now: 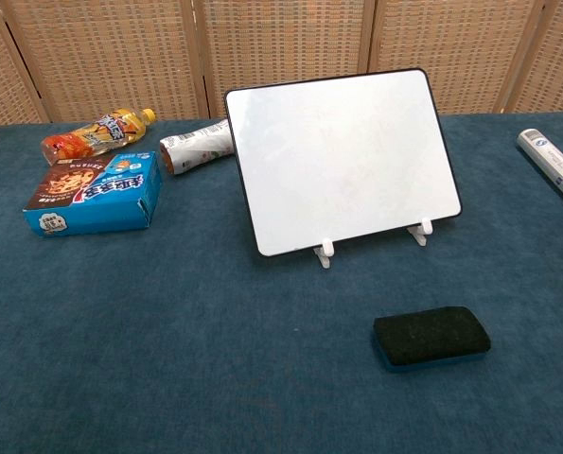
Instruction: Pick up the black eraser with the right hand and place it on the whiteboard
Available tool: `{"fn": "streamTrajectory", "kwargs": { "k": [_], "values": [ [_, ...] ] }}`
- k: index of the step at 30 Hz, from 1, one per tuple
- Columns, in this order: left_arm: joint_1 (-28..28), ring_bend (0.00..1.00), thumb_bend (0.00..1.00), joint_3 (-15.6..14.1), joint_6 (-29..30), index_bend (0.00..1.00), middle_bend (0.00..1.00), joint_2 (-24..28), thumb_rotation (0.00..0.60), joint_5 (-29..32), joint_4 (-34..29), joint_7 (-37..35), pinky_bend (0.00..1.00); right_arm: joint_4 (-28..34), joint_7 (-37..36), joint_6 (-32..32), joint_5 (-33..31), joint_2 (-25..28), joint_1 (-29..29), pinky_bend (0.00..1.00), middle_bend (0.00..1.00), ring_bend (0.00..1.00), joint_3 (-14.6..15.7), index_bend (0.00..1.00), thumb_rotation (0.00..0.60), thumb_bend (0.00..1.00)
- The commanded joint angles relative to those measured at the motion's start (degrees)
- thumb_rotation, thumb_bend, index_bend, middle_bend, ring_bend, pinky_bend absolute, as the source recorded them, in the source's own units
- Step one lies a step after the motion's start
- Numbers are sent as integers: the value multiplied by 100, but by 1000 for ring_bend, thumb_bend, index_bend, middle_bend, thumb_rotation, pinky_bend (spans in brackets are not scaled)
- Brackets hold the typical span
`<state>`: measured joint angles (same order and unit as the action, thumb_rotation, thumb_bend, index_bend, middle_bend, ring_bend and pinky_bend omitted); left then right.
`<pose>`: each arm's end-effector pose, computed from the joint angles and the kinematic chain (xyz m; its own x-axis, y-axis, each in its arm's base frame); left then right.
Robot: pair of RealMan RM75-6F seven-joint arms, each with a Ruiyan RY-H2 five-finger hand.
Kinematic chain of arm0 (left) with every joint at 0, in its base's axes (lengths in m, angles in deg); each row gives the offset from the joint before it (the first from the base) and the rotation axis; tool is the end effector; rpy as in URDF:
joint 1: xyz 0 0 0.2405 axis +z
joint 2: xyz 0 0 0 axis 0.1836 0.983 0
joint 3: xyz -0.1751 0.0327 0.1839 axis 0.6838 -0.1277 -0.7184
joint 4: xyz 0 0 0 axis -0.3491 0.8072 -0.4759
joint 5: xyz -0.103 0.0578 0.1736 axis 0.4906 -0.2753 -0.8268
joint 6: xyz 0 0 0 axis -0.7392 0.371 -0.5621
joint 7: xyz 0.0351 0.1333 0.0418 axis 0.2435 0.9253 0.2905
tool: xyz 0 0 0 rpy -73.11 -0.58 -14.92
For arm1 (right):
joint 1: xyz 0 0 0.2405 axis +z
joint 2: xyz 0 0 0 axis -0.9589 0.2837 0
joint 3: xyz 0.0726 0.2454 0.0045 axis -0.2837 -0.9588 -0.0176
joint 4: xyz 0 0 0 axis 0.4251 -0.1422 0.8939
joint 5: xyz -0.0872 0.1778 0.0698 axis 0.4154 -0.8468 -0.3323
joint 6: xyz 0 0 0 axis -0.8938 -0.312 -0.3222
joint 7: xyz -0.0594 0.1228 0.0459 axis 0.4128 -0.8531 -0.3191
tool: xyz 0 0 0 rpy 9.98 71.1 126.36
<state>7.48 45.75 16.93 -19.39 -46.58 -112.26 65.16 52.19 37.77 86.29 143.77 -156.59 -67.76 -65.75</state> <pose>-0.3132 0.1688 0.1584 0.4901 0.0440 0.8706 0.8655 0.0939 -0.4920 -0.2667 -0.1801 0.1321 0.4856 0.0521 0.8726 -0.8624 -0.1345 0.4880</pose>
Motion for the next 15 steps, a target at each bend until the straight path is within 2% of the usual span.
{"fn": "streamTrajectory", "kwargs": {
  "k": [1,15],
  "values": [
    [4,0,326,2,11,0,0,-2,600,-2,7,-11,0,4,4,-10,-1,-1,4,0,0,0,-1,0,600,53],
    [19,0,326,5,104,0,0,-32,600,-97,44,-58,0,49,95,-160,-30,32,21,0,0,0,59,0,600,53]
  ]
}}
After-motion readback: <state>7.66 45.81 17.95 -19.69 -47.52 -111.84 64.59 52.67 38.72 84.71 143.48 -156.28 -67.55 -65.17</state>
